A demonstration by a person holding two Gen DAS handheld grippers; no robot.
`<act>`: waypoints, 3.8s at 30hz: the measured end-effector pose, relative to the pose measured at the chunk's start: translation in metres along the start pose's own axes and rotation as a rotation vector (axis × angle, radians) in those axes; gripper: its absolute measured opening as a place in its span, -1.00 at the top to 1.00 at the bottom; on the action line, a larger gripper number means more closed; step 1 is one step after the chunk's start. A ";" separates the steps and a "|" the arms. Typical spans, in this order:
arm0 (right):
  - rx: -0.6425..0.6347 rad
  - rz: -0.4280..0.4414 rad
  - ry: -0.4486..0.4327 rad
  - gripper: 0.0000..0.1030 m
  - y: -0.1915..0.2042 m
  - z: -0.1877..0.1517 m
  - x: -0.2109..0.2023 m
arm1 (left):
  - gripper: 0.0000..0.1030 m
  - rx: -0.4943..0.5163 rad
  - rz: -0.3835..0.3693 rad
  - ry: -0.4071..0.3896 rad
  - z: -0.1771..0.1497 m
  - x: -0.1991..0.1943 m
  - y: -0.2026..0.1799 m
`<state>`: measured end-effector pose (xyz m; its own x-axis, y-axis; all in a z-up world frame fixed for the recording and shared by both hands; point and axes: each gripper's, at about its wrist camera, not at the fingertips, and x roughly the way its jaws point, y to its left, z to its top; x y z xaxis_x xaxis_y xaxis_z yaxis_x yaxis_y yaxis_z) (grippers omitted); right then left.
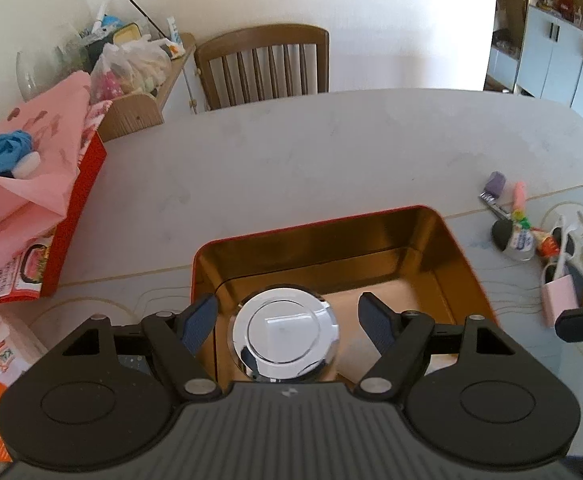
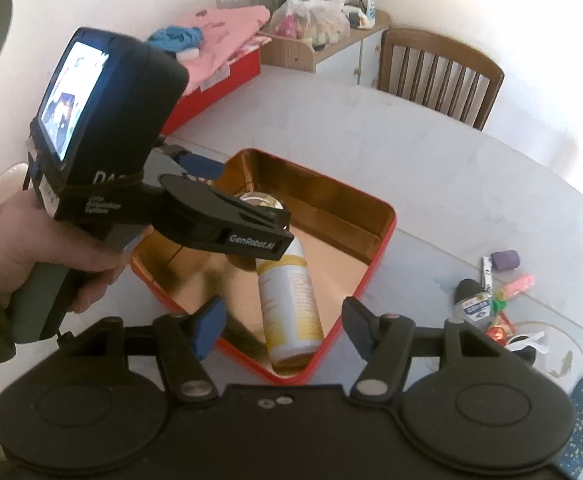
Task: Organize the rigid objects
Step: 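Open the left tool to drop the lid while the right tool releases the bottle in the tin, then move both tools back over the remaining objects on the table, then grasp the orange with the left tool while the right tool grasps the purple plush toy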
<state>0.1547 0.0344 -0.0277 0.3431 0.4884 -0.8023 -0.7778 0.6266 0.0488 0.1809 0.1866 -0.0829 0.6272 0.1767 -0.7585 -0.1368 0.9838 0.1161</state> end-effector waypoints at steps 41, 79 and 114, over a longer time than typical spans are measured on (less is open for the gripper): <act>0.120 0.004 -0.185 -0.83 -0.169 -0.135 -0.120 | -0.75 -0.151 -0.089 -0.149 -0.019 -0.108 -0.162; -0.044 0.049 0.022 -0.62 -0.191 -0.191 -0.056 | -0.99 -0.071 -0.212 -0.006 -0.018 0.001 -0.269; 0.019 -0.001 -0.001 0.06 -0.189 -0.192 -0.057 | -0.03 -0.027 -0.211 0.058 -0.024 0.012 -0.269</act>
<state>0.1815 -0.2281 -0.1054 0.3448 0.4883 -0.8017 -0.7670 0.6389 0.0593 0.2069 -0.0763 -0.1380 0.5991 -0.0357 -0.7999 -0.0285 0.9974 -0.0659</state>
